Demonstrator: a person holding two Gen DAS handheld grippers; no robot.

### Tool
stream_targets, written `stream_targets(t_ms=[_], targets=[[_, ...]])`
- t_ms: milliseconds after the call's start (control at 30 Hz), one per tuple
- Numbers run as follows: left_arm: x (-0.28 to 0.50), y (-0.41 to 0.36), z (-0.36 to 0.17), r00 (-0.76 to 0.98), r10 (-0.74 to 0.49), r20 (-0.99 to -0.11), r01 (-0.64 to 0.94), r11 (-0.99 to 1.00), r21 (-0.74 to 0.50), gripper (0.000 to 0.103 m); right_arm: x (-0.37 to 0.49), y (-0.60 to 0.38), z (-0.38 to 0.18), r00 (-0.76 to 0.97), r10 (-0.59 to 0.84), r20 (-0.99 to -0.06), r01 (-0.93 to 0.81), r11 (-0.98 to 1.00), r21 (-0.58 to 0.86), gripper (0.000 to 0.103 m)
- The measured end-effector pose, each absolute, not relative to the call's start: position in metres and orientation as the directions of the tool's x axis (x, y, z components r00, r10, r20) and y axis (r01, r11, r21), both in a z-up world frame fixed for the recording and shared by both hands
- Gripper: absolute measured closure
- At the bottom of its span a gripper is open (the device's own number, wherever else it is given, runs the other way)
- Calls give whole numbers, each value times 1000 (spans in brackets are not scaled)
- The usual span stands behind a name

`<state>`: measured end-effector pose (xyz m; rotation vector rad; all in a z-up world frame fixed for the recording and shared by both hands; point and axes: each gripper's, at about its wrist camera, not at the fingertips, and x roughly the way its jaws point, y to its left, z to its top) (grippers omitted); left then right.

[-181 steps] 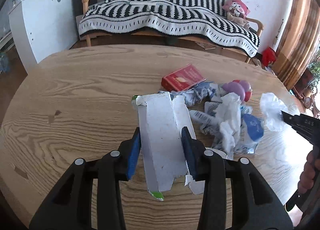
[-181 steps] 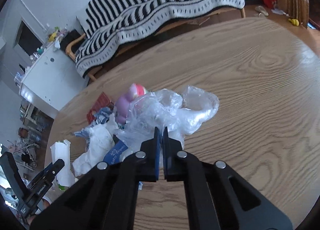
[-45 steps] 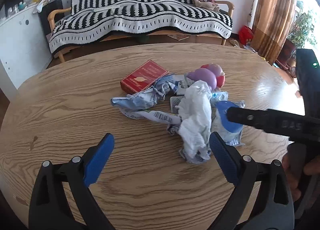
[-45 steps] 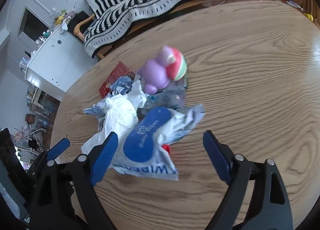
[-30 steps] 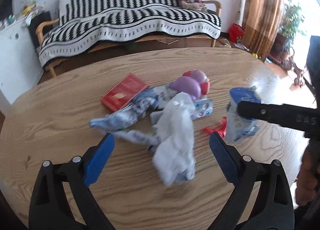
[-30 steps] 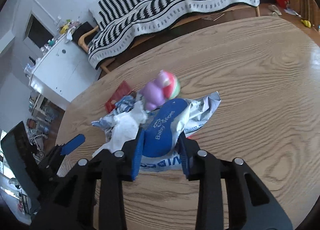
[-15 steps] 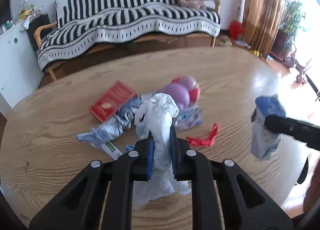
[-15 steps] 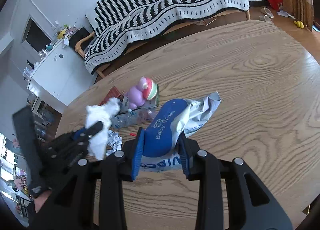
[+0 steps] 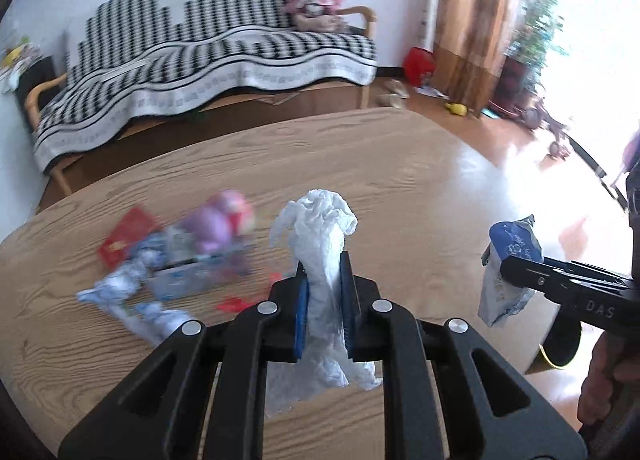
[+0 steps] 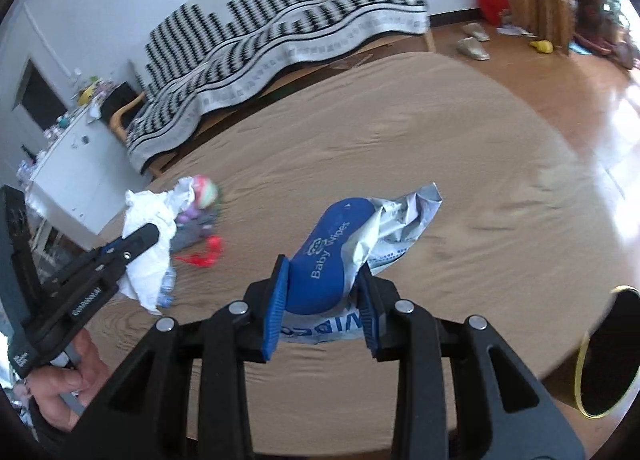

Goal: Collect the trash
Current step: 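Carry both items over the black bin and open both tools to drop them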

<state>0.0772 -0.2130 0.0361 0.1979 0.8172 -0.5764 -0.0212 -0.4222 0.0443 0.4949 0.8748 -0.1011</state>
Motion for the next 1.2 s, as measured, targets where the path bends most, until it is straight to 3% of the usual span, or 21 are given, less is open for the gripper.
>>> stream_targets(t_ms=[667, 1000, 1200], targets=[[-98, -483, -16, 190, -629, -754, 903, 413, -118, 90, -263, -655, -12, 521, -235, -820, 733, 616, 289, 70], [-173, -589, -100, -75, -577, -813, 956, 190, -223, 90, -351, -713, -57, 392, -276, -877, 869, 425, 255, 70], [-183, -617, -136, -114, -528, -842, 957, 170, -236, 90, -370, -723, -71, 349, -276, -895, 893, 388, 229, 70]])
